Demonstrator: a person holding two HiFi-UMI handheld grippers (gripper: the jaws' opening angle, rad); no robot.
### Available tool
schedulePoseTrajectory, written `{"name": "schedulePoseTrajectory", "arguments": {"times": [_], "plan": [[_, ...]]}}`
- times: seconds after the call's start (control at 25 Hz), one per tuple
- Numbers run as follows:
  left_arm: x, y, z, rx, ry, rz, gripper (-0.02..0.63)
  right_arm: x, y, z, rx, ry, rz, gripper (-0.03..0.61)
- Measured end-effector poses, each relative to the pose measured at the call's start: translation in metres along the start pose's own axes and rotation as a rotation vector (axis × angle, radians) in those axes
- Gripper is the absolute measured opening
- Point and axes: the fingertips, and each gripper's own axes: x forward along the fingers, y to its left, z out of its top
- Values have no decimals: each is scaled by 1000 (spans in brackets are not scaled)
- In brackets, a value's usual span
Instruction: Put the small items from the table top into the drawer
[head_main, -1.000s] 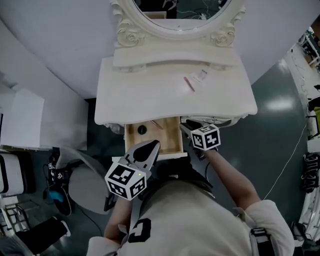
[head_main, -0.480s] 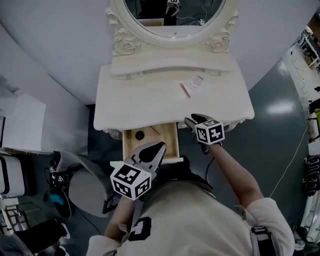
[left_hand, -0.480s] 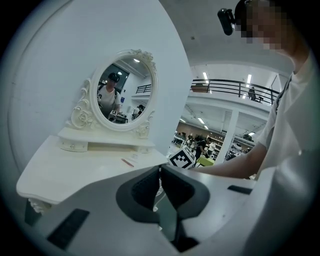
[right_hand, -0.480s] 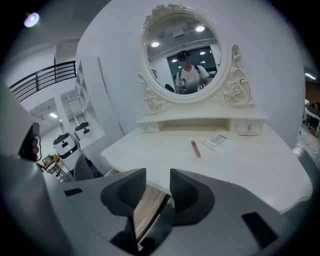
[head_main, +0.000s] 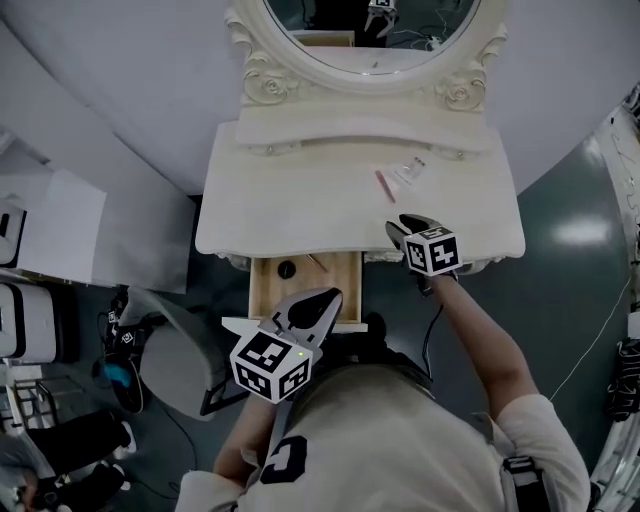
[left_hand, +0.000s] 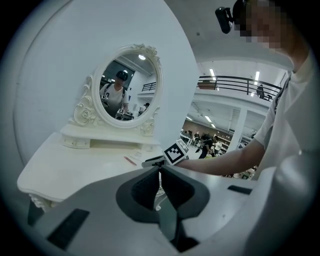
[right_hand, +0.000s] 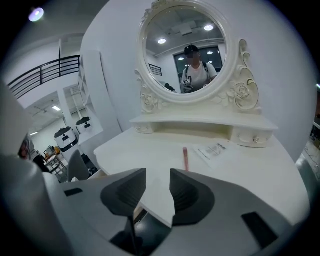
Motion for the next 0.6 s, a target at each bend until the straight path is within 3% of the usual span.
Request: {"name": "schedulePoseTrajectory", "arguments": {"times": [0.6], "plan": [[31,11,4,-58,21,190,66,76,-73,24,-33,63,18,161]]}}
